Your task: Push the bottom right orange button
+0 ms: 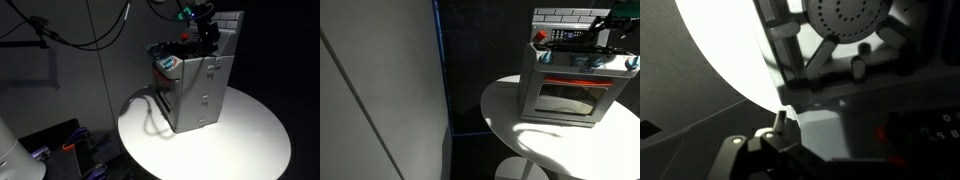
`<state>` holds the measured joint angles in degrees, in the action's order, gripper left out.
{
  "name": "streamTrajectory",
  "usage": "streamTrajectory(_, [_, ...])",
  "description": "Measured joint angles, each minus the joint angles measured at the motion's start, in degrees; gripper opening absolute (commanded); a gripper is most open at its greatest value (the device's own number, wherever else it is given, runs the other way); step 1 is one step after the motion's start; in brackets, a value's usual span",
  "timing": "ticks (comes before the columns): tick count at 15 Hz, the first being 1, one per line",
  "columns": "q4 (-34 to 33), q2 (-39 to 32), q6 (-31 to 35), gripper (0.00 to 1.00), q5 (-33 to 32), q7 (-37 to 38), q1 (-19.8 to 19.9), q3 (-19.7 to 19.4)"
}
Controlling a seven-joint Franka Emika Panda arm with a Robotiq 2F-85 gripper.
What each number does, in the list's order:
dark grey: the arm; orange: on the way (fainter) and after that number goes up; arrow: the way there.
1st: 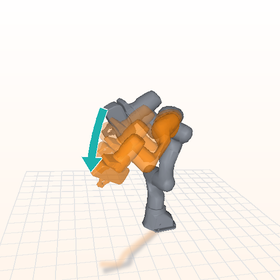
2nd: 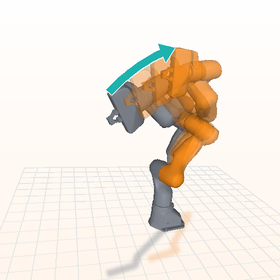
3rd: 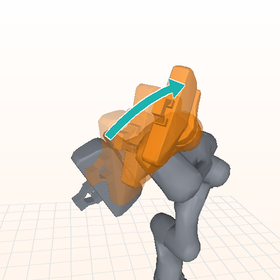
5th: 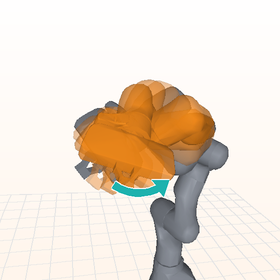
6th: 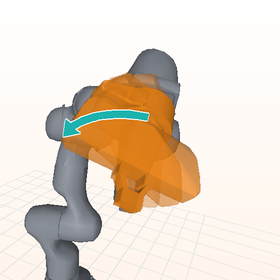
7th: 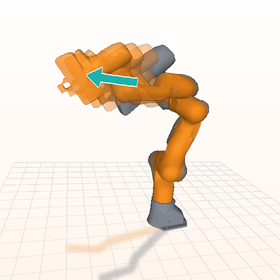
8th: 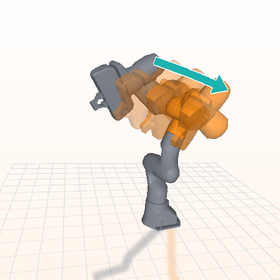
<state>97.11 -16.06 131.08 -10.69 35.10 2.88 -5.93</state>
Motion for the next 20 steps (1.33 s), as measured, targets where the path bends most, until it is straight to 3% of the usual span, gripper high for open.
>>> streamTrajectory(20, [-1.62, -1.30, -0.18, 1.00, 0.00, 0.00, -0.29, -0.43])
